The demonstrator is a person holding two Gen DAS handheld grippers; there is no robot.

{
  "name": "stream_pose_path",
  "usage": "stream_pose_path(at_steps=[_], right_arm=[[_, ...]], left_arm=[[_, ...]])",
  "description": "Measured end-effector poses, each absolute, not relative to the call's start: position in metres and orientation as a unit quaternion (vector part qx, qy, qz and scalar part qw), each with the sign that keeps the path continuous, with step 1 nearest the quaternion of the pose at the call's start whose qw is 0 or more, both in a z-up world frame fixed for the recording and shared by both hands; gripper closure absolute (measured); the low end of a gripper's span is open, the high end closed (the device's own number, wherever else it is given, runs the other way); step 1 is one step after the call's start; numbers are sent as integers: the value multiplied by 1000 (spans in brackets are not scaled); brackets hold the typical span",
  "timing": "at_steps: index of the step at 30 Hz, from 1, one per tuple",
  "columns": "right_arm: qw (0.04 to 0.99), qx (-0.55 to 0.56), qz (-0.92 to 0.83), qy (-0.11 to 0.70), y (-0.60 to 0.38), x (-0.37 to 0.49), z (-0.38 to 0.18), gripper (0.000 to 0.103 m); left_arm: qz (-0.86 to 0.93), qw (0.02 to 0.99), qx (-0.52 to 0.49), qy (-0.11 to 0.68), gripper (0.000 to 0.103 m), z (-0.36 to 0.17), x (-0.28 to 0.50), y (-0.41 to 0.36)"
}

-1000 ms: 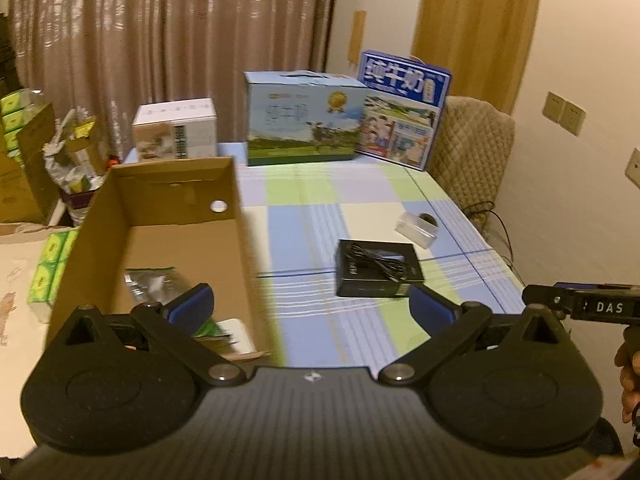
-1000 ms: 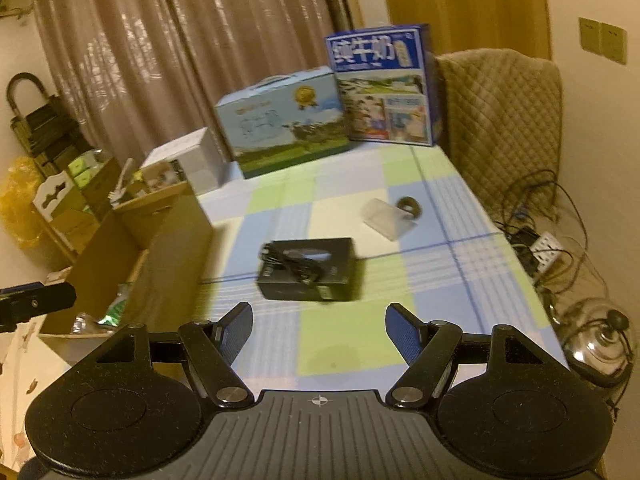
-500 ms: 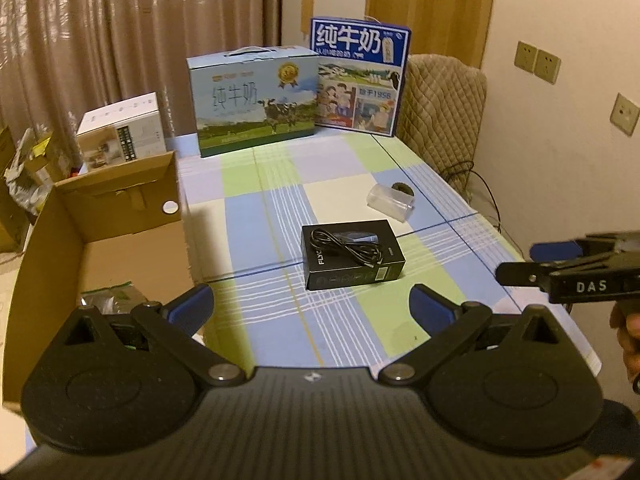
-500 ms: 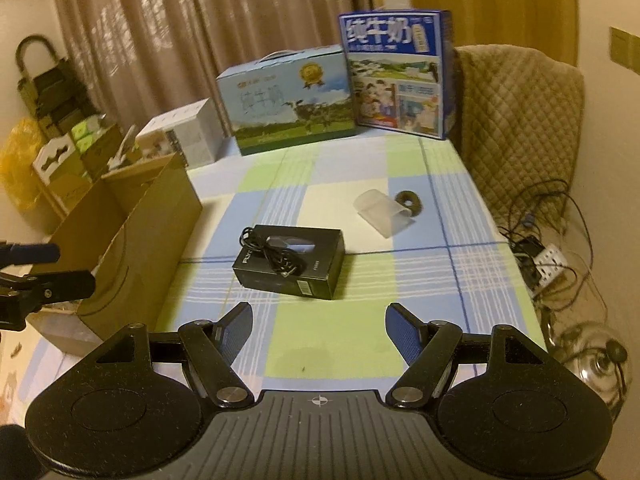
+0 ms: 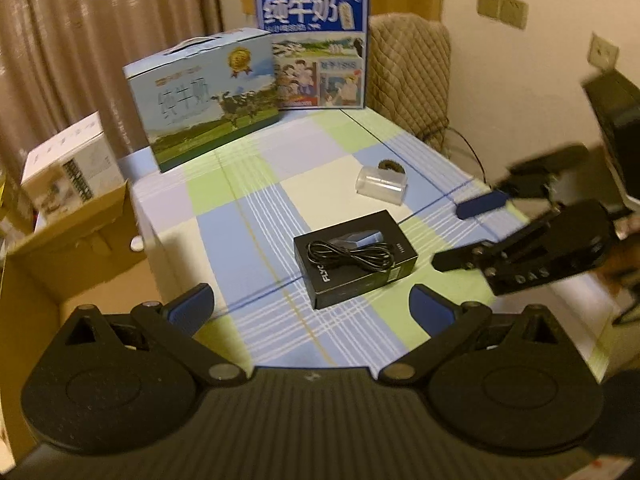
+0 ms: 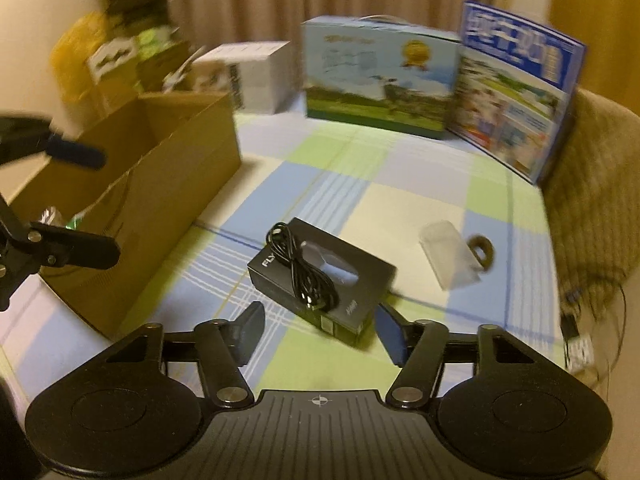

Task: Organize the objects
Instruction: 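Grasp the black cable on the FLYCO box with the right tool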

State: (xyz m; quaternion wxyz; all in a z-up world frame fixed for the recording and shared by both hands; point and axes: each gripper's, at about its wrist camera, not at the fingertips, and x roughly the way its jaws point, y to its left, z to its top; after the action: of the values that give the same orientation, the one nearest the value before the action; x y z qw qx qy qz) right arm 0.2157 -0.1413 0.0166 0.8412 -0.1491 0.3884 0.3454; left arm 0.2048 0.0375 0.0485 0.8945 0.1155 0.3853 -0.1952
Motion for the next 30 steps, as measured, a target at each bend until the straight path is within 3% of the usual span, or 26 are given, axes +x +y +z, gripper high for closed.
stream_pose_path(at_steps=[3, 11, 30], right_arm=[[822, -177, 374, 393, -123, 232, 6, 51], [782, -231, 400, 418, -86, 270, -32, 74], [774, -248, 374, 447, -93, 283, -46, 80]], left_arm=[[-211, 887, 138, 388, 1, 45, 219, 36], [-242, 862, 189, 404, 1, 28, 246, 30], [-270, 837, 217, 424, 1, 7, 267, 7]])
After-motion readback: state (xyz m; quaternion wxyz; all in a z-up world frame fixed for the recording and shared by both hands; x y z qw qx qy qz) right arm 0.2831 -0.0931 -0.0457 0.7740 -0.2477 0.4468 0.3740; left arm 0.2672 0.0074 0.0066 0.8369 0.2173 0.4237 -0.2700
